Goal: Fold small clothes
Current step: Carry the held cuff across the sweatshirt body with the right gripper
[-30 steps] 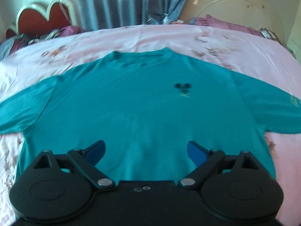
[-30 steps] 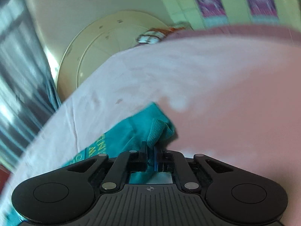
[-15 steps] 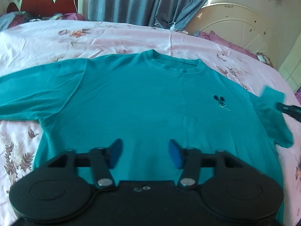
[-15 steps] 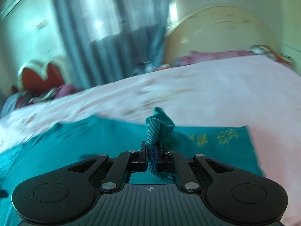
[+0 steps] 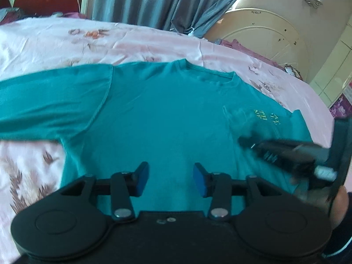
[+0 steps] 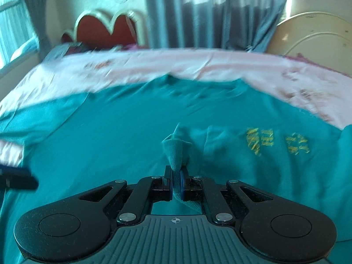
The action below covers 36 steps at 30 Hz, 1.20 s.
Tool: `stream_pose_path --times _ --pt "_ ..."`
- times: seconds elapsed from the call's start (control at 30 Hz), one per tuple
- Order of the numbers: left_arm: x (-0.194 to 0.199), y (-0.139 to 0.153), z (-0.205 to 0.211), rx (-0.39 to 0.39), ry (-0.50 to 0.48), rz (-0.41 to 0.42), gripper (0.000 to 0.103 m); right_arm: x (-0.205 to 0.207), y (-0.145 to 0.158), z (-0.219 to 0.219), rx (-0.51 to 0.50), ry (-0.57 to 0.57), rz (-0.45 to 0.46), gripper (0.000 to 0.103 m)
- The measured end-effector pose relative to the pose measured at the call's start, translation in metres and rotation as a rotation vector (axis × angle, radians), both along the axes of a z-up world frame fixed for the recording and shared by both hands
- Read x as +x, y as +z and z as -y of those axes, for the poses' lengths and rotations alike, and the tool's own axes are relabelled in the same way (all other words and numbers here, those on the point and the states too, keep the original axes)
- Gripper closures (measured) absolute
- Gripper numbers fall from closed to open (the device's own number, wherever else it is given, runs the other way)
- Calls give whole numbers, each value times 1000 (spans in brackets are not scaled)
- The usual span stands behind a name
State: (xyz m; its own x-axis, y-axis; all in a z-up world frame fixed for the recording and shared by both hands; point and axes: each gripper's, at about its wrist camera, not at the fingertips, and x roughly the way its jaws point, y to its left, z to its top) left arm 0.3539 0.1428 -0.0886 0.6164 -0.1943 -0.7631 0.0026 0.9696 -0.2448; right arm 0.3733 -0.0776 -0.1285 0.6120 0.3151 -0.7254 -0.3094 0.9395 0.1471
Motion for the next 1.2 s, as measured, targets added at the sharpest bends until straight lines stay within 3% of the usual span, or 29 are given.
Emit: stream_pose_path --times 0.03,0.07,0.1,0.13,0.17,0.27,0.33,0.4,0.47,0.53,0.6,0.63,0.73,0.9,1.07,1.2 --pt "1 1 1 3 2 10 20 -3 -3 -4 -2 1 12 89" --pt "2 3 3 6 5 27 6 -6 -4 -6 9 11 18 81" --pt "3 5 6 2 -1 45 7 -10 0 -6 26 25 15 53" --pt "8 6 10 -13 -23 51 11 -16 5 -5 35 17 31 32" --pt "12 6 16 -28 -42 48 18 -23 12 -1 30 -1 67 29" --pt "37 0 38 -97 -104 28 35 -39 25 27 40 -76 86 30" --pt "57 -9 54 -137 -133 3 48 -47 29 58 59 -161 59 55" --pt "79 -20 72 -136 -162 -27 51 -56 33 97 72 -272 33 68" --pt "96 -35 88 -63 -161 -82 56 -65 36 136 79 -378 15 68" --pt "107 -45 94 -72 -159 -101 58 -70 39 167 71 -454 -7 68" --pt "114 -47 99 -92 -161 -90 76 -72 39 188 78 -486 -22 68" --pt "117 -47 102 -100 -165 -90 93 -69 37 195 72 -488 -41 68" --pt "121 -46 107 -103 -161 -66 97 -55 23 206 41 -492 -106 68" --pt "95 -8 79 -125 -88 91 97 -41 9 211 48 -516 -103 68" --pt "95 -24 39 -141 21 35 98 -28 -3 217 66 -507 -85 68" --pt "91 -27 37 -123 20 34 98 -30 -2 221 41 -482 -66 68"
